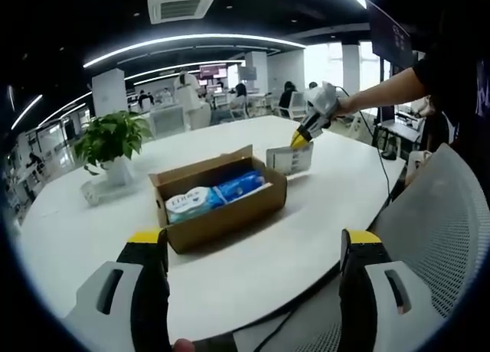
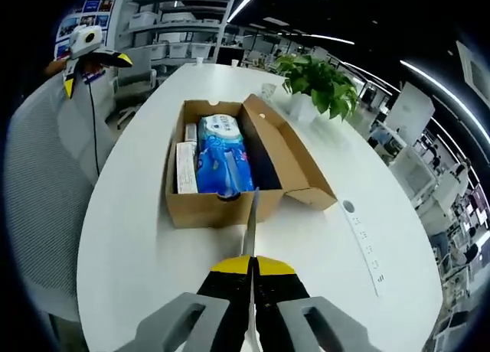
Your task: Operate the shoe box by opening the lid, removing the specified soft item, and placing it in the target area until the item is outside and the box remains undamaged.
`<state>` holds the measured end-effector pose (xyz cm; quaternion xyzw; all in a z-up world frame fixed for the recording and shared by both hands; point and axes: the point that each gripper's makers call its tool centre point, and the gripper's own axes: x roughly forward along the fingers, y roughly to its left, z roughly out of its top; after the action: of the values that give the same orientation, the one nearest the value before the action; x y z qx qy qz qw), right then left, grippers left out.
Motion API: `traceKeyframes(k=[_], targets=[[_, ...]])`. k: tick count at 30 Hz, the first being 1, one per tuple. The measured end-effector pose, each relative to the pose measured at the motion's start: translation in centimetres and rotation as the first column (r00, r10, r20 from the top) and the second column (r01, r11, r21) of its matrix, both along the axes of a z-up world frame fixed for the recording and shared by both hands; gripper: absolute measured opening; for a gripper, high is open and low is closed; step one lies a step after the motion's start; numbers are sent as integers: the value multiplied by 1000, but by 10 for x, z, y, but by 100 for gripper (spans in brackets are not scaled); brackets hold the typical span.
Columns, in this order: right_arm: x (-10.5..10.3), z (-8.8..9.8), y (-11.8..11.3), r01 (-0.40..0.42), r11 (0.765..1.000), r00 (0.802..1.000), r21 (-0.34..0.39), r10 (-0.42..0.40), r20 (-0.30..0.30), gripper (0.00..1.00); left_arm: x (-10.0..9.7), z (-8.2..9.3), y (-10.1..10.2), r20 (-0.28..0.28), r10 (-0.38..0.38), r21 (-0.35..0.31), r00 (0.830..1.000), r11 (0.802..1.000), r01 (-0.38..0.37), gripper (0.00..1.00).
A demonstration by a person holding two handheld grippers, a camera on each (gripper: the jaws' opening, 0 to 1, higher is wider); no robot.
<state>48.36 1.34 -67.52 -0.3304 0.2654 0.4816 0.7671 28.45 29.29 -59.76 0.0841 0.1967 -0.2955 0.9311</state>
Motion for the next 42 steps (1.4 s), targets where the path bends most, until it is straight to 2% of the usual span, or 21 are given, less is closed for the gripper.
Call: traceKeyframes(k=[6, 13, 22, 29, 42], targets=[[-4, -9, -1, -30, 999, 1000, -23, 30, -2, 0, -1, -1, -1, -6, -2, -2, 1000, 1000, 2, 91], [-13, -12, -1, -42, 999, 999, -18, 42, -13, 0, -3, -2, -2, -15, -13, 2, 1000, 1000, 13, 90], [-28, -27, -5, -122, 989, 992, -89, 122, -13, 0, -6, -4, -6, -27, -37, 8, 999, 999, 37, 90], [-26, -34, -8, -142, 981, 990, -129, 143, 2, 0, -7, -7, -8, -40, -54, 18, 998, 998, 55, 90], [-17, -64, -7, -146, 974, 989, -173, 148, 0, 0, -7, -8, -6, -42, -55, 21, 998, 998, 56, 90]])
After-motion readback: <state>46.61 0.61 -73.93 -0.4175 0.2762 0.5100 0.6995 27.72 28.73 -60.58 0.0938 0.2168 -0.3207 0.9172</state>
